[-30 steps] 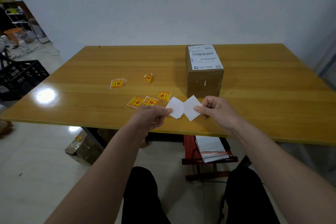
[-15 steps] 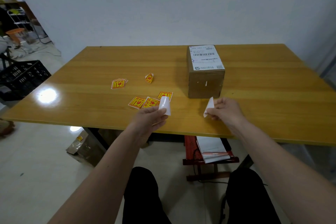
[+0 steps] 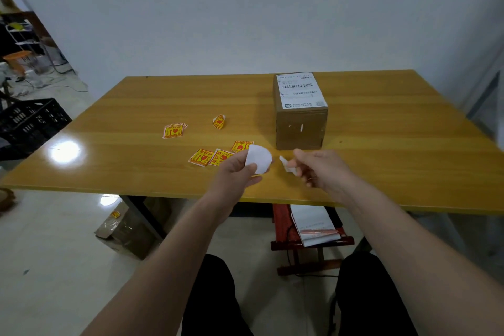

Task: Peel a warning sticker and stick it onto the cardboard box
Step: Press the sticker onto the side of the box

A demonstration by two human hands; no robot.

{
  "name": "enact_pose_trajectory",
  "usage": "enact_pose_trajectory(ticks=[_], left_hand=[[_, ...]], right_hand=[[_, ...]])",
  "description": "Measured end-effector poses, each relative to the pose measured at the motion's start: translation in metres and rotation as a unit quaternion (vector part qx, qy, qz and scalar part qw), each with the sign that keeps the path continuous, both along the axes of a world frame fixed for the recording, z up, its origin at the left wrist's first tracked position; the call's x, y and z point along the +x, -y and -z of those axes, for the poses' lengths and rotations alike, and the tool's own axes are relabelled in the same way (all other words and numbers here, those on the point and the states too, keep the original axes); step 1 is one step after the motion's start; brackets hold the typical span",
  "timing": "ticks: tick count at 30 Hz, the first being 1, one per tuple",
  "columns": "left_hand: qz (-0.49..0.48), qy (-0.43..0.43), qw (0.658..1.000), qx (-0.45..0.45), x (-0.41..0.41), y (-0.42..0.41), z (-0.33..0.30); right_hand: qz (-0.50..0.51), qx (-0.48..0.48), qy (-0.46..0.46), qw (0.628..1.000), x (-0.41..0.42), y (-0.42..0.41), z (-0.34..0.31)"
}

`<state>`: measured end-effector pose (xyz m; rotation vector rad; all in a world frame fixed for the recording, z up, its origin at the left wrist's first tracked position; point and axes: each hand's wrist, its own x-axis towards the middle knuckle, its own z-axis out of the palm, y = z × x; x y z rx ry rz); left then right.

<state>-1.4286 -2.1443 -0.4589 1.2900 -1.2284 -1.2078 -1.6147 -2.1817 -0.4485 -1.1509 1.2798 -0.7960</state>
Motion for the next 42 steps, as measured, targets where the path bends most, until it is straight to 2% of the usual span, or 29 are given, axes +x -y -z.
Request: enact_pose_trajectory(ticks=[2,3,5,7,9,13,17,23,26,27,28,30,31,32,33,36,42], left_hand=[[0.005,0.153,0.981,-0.119,-0.008,-0.004,-0.002],[0.008,0.237,0.951,-0.199,-0.01,-0.007,-0.003],[0.028,0.364,0.868,-0.338,-0.011,-0.012,0.0],[0.055,0.444,0.796,-0.408,-0.01,-0.015,0.002],[0.062,0.489,0.756,-0.431,-0.009,-0.016,0.005],[0.027,0.502,0.73,-0.463,-0.006,-0.022,0.006],[0.013,0.508,0.707,-0.492,-0.005,-0.022,0.008],[-0.011,0.504,0.72,-0.478,-0.01,-0.011,0.007],[-0.027,0.558,0.724,-0.405,-0.011,-0.006,0.007],[-0.044,0.566,0.741,-0.357,-0.011,-0.003,0.009],[-0.062,0.551,0.776,-0.3,-0.012,0.001,0.011],[-0.089,0.42,0.889,-0.159,-0.02,0.005,0.006],[-0.093,0.328,0.935,-0.098,-0.027,0.009,0.002],[-0.086,0.248,0.964,-0.049,-0.035,0.012,-0.001],[-0.075,0.196,0.978,-0.014,-0.044,0.016,-0.004],[-0.065,0.114,0.991,0.02,-0.068,0.027,-0.007],[-0.129,0.036,0.99,0.039,-0.088,0.054,0.007]], right_hand=[[-0.03,0.046,0.027,0.998,0.003,-0.003,-0.004],[-0.042,0.061,0.038,0.997,0.004,-0.004,-0.005],[-0.063,0.084,0.057,0.993,0.005,-0.006,-0.007],[-0.075,0.096,0.073,0.99,0.005,-0.01,-0.01],[-0.088,0.093,0.083,0.988,0.003,-0.013,-0.009],[-0.131,0.068,0.085,0.985,-0.005,-0.018,-0.005],[-0.132,0.05,0.09,0.986,-0.012,-0.018,-0.005],[-0.129,0.03,0.04,0.99,-0.024,-0.011,-0.005],[-0.043,-0.005,0.028,0.999,-0.028,-0.005,-0.004],[0.005,-0.017,0.034,0.999,-0.031,-0.001,-0.003],[0.048,-0.025,0.047,0.997,-0.035,0.002,-0.003],[0.105,-0.024,0.085,0.991,-0.042,0.007,-0.001],[0.121,-0.02,0.105,0.987,-0.042,0.008,0.0],[0.131,-0.014,0.124,0.983,-0.041,0.01,0.002],[0.14,-0.009,0.141,0.98,-0.038,0.01,0.004],[0.179,-0.013,0.163,0.97,-0.025,0.012,0.013],[0.224,-0.047,0.139,0.964,-0.012,0.02,0.023]])
